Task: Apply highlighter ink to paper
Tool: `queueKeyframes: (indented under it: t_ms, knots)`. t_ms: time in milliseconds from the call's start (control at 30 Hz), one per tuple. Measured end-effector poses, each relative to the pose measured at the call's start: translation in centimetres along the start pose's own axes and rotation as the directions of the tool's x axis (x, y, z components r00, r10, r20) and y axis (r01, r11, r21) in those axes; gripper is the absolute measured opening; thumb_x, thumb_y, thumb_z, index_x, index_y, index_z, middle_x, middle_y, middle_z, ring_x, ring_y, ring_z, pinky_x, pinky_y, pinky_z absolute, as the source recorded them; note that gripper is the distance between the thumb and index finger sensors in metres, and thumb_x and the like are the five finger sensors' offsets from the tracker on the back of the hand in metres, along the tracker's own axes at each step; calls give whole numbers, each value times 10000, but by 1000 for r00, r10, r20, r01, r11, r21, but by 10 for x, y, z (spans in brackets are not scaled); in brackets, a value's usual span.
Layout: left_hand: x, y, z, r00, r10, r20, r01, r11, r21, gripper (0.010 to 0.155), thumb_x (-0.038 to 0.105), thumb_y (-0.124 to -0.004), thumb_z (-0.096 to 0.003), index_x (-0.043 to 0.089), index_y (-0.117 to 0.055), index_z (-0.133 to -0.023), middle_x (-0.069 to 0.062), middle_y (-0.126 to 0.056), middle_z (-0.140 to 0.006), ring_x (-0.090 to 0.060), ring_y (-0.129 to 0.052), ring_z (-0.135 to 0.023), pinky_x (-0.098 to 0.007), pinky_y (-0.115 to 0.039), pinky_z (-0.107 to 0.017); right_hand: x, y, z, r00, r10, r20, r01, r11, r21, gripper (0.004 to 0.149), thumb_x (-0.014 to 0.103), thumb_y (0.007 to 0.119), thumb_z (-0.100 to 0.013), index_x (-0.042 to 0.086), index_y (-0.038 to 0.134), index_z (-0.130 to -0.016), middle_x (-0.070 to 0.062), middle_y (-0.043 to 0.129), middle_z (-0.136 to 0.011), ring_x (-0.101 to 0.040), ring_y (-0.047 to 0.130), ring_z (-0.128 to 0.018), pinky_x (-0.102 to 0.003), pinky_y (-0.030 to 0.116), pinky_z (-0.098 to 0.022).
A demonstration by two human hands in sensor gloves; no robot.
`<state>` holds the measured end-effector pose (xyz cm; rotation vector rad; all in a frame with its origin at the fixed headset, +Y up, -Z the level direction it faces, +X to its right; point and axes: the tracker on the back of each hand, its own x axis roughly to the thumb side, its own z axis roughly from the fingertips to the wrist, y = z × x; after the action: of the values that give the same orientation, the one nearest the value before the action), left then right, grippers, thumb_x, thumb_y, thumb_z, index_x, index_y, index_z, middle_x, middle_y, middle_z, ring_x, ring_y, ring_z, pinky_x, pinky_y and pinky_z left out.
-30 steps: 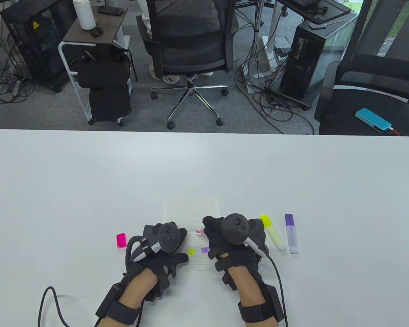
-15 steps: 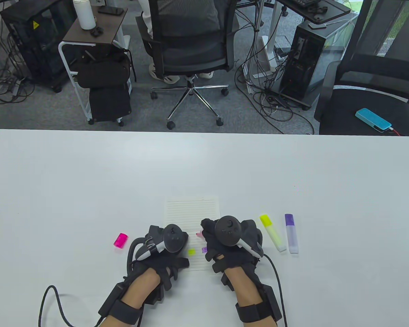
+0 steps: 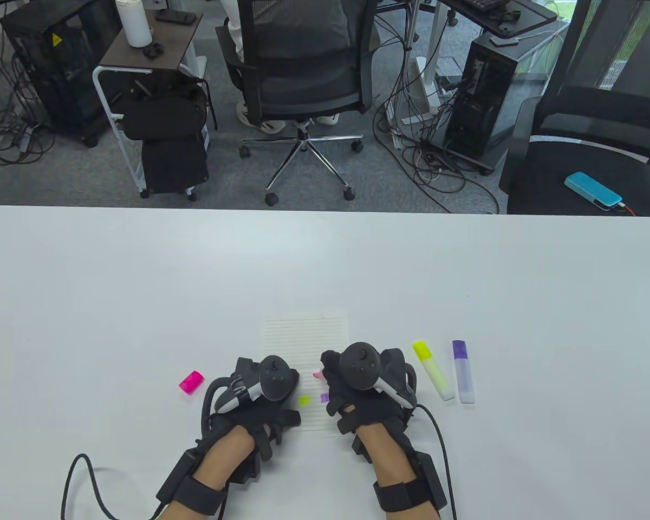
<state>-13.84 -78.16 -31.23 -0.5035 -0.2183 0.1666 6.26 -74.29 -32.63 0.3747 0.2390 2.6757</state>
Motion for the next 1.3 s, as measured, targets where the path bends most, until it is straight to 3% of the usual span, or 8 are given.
queueKeyframes:
  t_ms: [167, 367, 567, 733, 1300]
  knots:
    - [0, 0, 0, 1000, 2, 2, -2, 1000, -2, 789, 571, -778, -426, 373, -387, -1082, -19, -231, -1157, -388, -292, -1064, -666, -281, -735, 4, -2, 2, 1000, 23, -2, -23, 1000, 3, 381, 260, 808, -623, 123, 791, -977, -201, 876, -825, -250, 913, -442, -515, 802, -490]
    - [0, 0, 0, 1000, 4, 2, -4, 1000, -2, 790, 570, -779, -426, 372, -385, -1082, -18, -228, -1157, -388, -290, -1062, -664, -286, -735, 3, -1, 3, 1000, 19, 10, -18, 996, -83, 385, 273, 784, -639, 148, 762, -1003, -190, 857, -851, -239, 908, -466, -506, 798, -504]
    - [-1, 1, 0, 1000, 7, 2, -7, 1000, -3, 790, 570, -779, -426, 375, -385, -1082, -16, -228, -1156, -385, -287, -1063, -663, -288, -736, -4, 3, -1, 1000, 14, -16, -14, 999, -38, 385, 275, 779, -642, 158, 757, -1008, -182, 851, -864, -245, 906, -479, -511, 791, -512]
    - [-1, 1, 0, 1000, 8, 2, -8, 1000, -5, 791, 571, -777, -426, 374, -381, -1082, -14, -224, -1156, -385, -286, -1063, -661, -288, -737, -10, -4, 2, 997, 39, -62, -43, 997, -61, 384, 270, 784, -638, 149, 765, -1002, -184, 862, -853, -245, 908, -466, -512, 796, -503]
    - [-1, 1, 0, 1000, 17, 1, -17, 1000, -10, 790, 565, -779, -427, 374, -378, -1081, -17, -216, -1154, -387, -280, -1060, -658, -296, -737, -8, -6, 7, 1000, -8, -30, 7, 999, -39, 378, 266, 798, -625, 137, 790, -980, -194, 875, -827, -246, 910, -445, -513, 798, -491]
